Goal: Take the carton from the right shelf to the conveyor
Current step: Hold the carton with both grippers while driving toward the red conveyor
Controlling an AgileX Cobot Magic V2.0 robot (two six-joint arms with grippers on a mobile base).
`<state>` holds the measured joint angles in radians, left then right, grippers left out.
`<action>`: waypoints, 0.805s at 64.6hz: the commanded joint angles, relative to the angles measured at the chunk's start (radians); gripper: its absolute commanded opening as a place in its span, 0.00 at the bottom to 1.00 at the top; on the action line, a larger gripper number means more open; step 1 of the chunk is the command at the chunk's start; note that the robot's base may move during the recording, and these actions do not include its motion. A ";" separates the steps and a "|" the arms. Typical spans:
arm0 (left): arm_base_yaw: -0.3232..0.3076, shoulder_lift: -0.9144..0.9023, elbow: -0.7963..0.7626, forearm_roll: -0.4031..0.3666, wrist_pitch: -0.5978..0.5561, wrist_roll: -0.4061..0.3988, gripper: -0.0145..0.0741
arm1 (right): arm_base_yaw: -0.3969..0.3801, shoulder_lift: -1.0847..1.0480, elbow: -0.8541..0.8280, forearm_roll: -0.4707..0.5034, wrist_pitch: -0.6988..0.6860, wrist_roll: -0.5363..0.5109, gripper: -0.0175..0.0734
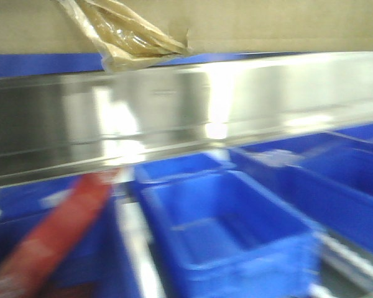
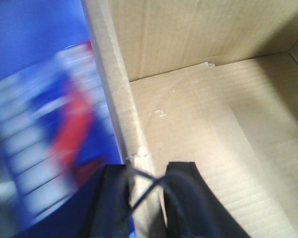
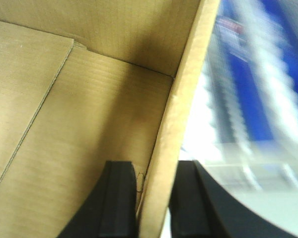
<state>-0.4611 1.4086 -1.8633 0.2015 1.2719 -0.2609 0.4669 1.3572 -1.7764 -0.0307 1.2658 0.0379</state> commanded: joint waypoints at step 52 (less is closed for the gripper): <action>-0.014 -0.007 -0.012 -0.058 -0.059 0.021 0.15 | 0.002 -0.003 -0.002 0.015 -0.045 -0.012 0.12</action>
<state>-0.4611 1.4094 -1.8633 0.2015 1.2719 -0.2609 0.4669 1.3572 -1.7764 -0.0307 1.2658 0.0379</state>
